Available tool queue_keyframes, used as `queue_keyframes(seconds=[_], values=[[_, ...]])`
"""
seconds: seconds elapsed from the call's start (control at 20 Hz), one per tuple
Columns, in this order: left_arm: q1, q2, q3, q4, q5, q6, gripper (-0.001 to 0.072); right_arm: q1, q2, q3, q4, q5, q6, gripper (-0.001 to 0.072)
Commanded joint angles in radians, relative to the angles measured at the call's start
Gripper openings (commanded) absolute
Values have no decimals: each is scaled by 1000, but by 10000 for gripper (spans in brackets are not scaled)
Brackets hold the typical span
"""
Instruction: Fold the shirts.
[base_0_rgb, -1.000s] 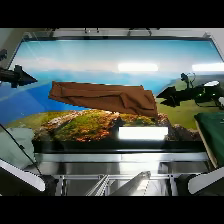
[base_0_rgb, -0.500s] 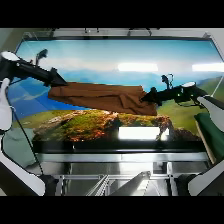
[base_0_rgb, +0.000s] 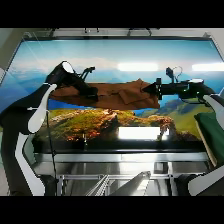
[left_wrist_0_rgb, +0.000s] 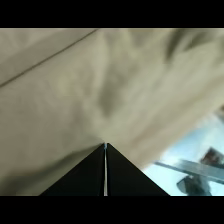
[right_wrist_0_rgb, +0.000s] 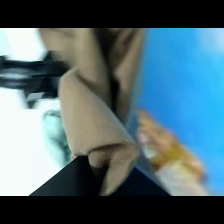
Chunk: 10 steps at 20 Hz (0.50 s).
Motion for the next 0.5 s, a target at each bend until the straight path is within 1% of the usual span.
queue_keyframes(seconds=[0.0, 0.05, 0.15, 0.25, 0.35, 0.45], values=[[-95, -89, 115, -3, -64, -53, 1, -41, 101, 41, 60, 126, 22, 24], [-119, -105, 151, -39, -84, -54, 1, -40, 133, 64, 60, 136, 50, 25], [-169, -114, 200, -164, -78, -53, 2, -31, 187, 121, 60, 136, 121, 25], [-205, -111, 238, -288, -80, -51, 0, 2, 217, 182, 59, 107, 149, 25], [-201, -65, 246, -357, -97, -44, -1, 68, 220, 223, 55, 52, 158, 25], [-150, 20, 246, -362, -161, -43, -1, 169, 217, 225, 13, -56, 158, 25]])
